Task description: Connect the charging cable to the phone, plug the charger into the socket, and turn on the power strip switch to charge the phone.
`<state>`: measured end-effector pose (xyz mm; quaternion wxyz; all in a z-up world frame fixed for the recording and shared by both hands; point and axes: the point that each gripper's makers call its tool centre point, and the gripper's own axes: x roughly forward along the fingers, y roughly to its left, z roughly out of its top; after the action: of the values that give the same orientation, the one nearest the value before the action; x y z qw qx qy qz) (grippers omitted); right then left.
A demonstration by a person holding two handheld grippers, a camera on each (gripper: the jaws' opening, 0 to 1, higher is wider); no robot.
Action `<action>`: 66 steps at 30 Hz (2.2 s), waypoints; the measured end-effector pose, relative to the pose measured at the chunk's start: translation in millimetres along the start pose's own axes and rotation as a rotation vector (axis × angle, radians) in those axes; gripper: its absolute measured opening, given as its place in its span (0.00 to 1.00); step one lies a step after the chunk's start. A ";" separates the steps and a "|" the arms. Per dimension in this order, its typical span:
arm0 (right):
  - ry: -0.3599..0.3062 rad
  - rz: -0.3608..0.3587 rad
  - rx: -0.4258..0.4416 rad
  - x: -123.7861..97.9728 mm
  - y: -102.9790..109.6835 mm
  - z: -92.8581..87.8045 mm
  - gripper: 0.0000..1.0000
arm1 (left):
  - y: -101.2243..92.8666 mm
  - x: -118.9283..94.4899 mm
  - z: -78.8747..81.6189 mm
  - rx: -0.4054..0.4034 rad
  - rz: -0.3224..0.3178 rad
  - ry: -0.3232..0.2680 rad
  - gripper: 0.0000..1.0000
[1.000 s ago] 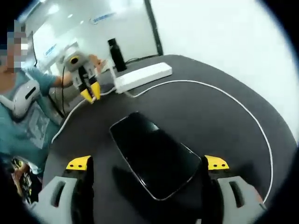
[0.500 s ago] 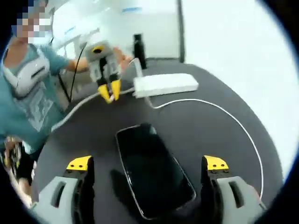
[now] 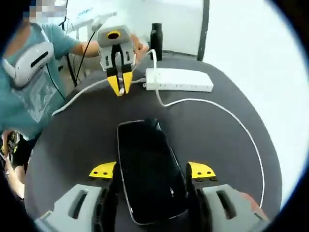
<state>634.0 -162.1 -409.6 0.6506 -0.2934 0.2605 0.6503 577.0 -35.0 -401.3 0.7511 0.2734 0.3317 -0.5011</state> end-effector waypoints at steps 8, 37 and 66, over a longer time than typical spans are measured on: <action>0.009 0.045 -0.043 6.0 5.0 -6.0 0.52 | -1.1 1.9 0.9 0.012 0.000 0.017 0.05; -0.041 -0.145 0.136 -51.3 76.9 -33.5 0.49 | -50.0 21.5 35.8 0.074 -0.105 -0.016 0.04; -0.421 -0.624 0.522 -69.1 92.3 -69.4 0.93 | -63.2 47.7 43.3 0.036 -0.093 0.008 0.04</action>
<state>543.4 -261.7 -411.9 0.9062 -0.0456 0.1767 0.3813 540.8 -116.5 -415.8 0.7207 0.2730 0.3381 -0.5401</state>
